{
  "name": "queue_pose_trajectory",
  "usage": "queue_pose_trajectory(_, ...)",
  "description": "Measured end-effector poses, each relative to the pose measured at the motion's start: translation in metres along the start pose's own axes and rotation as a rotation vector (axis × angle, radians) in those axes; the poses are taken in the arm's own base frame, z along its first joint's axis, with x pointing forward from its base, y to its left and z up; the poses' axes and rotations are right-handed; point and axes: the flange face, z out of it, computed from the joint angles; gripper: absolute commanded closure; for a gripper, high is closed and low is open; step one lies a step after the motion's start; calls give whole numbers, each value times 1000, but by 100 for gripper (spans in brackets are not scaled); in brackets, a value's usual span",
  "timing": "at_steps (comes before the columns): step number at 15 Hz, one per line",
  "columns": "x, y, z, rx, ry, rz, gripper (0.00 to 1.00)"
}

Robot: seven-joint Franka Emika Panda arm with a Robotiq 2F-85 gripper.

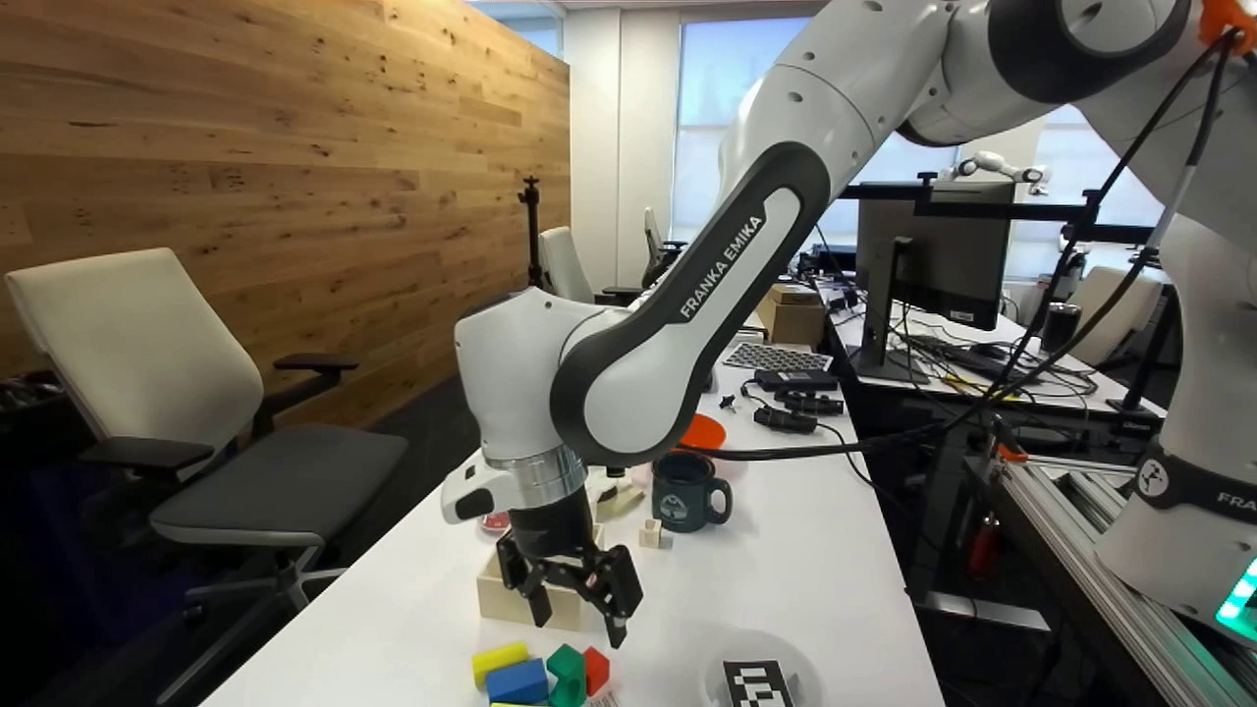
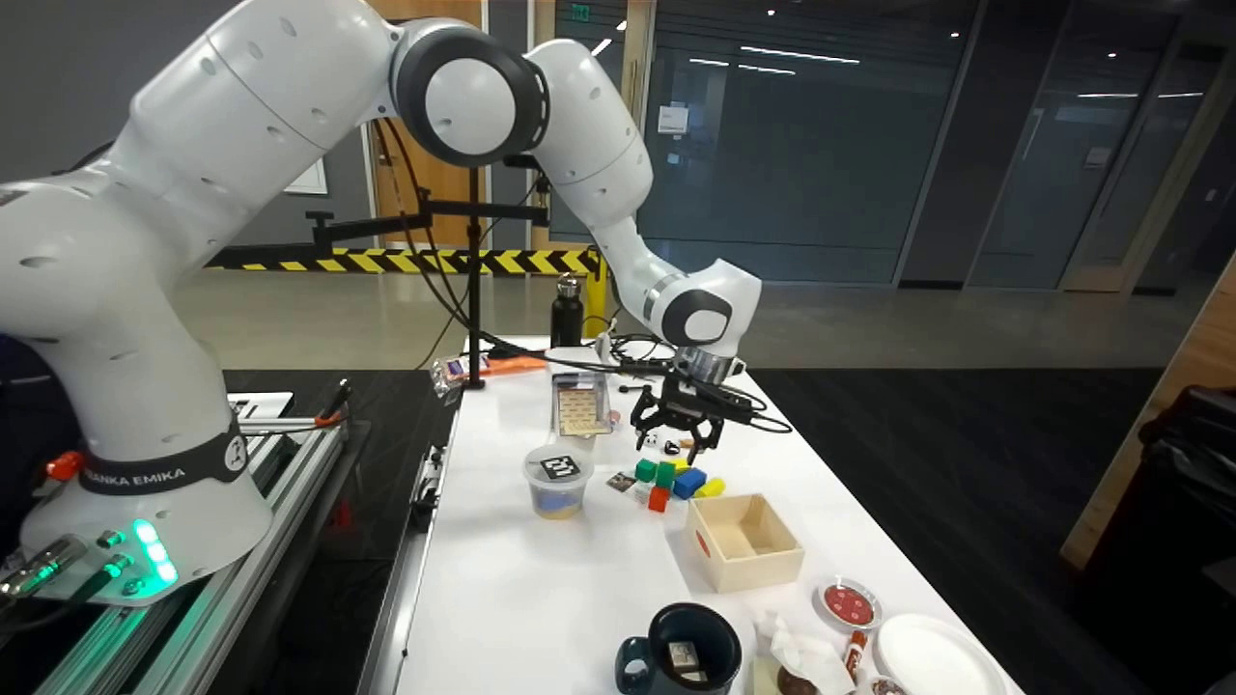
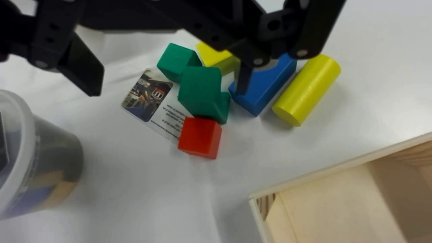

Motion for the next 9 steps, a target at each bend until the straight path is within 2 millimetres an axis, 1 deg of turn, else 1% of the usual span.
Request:
queue_pose_trajectory(4,2,5,15,9,-5,-39,0)
queue_pose_trajectory(7,3,13,31,14,-5,-51,0)
queue_pose_trajectory(9,5,18,36,10,-4,-58,0)
